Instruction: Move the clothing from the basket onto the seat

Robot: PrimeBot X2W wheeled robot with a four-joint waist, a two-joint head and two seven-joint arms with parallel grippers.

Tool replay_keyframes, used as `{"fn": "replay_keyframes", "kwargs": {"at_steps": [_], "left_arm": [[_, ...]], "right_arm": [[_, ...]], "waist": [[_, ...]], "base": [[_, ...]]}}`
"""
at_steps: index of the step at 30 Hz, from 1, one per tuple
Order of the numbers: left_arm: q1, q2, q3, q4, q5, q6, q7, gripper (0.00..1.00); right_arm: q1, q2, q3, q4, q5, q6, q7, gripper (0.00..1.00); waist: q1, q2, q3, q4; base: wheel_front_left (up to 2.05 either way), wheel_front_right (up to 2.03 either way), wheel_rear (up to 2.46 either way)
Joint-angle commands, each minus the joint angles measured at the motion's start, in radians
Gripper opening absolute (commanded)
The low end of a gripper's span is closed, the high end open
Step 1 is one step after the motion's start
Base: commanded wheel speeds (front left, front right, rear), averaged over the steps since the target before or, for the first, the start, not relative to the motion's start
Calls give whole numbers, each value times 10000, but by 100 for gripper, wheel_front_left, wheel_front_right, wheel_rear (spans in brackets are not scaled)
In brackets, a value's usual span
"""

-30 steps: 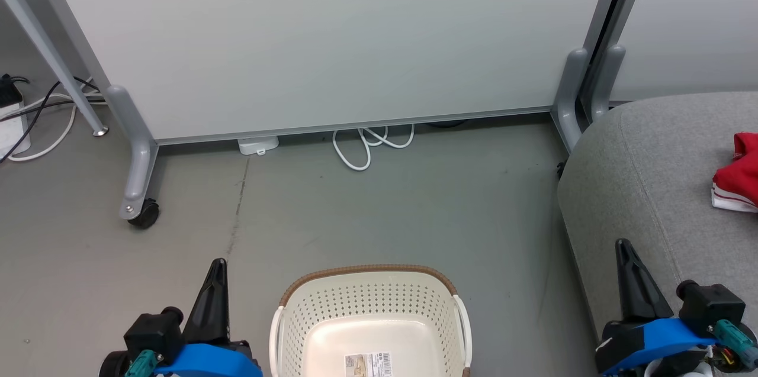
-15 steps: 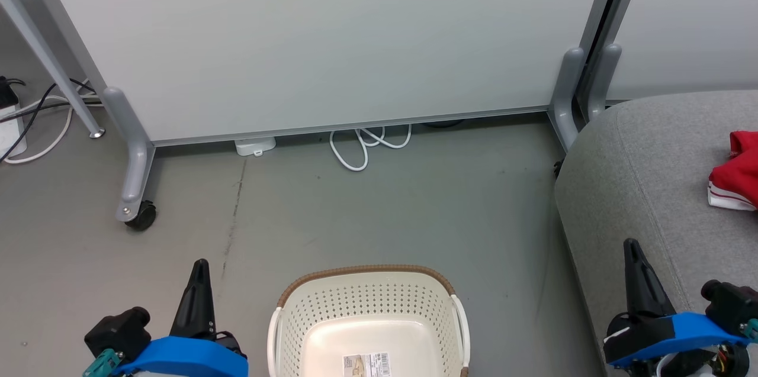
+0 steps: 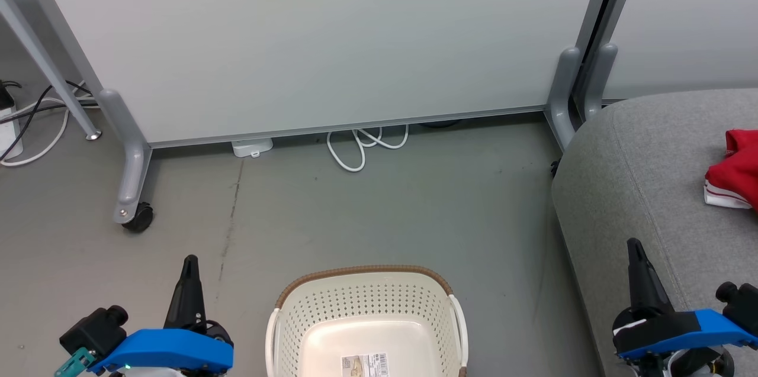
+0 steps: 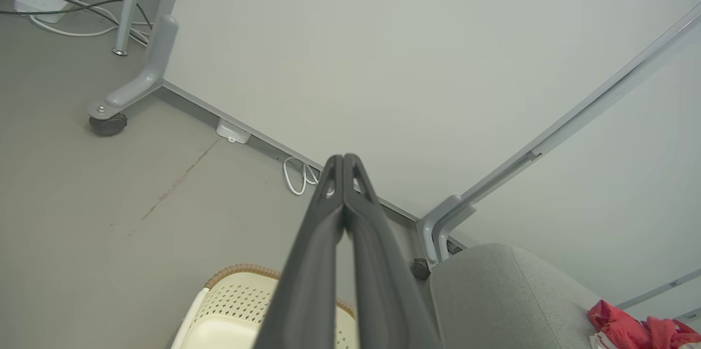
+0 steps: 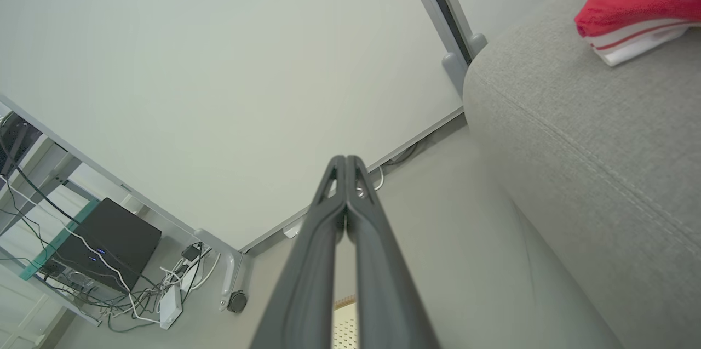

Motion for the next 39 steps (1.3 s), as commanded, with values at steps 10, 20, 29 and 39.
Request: {"fn": "replay_keyframes", "kwargs": {"at_steps": [10, 20, 29, 39], "left_arm": [[-379, 64, 240, -252, -1668, -5, 397, 0], [-435, 67, 374, -314, -2776, -7, 687, 0], [-489, 67, 484, -369, -3798, -8, 947, 0], [-551, 65, 606, -422, -4839, -10, 1224, 0]], "right_arm": [[-227, -76, -10, -219, 1799, 3, 415, 0], [-259, -84, -13, -261, 2982, 3, 705, 0], [-291, -92, -17, -298, 4077, 3, 970, 0], [-304, -100, -20, -336, 5191, 3, 1242, 0]], "waist": [[-1, -1, -8, -55], [-1, -1, -15, -101], [-1, -1, -21, -147], [-1, -1, -29, -197]], "base": [[0, 0, 0], [0, 0, 0], [0, 0, 0], [0, 0, 0]]}}
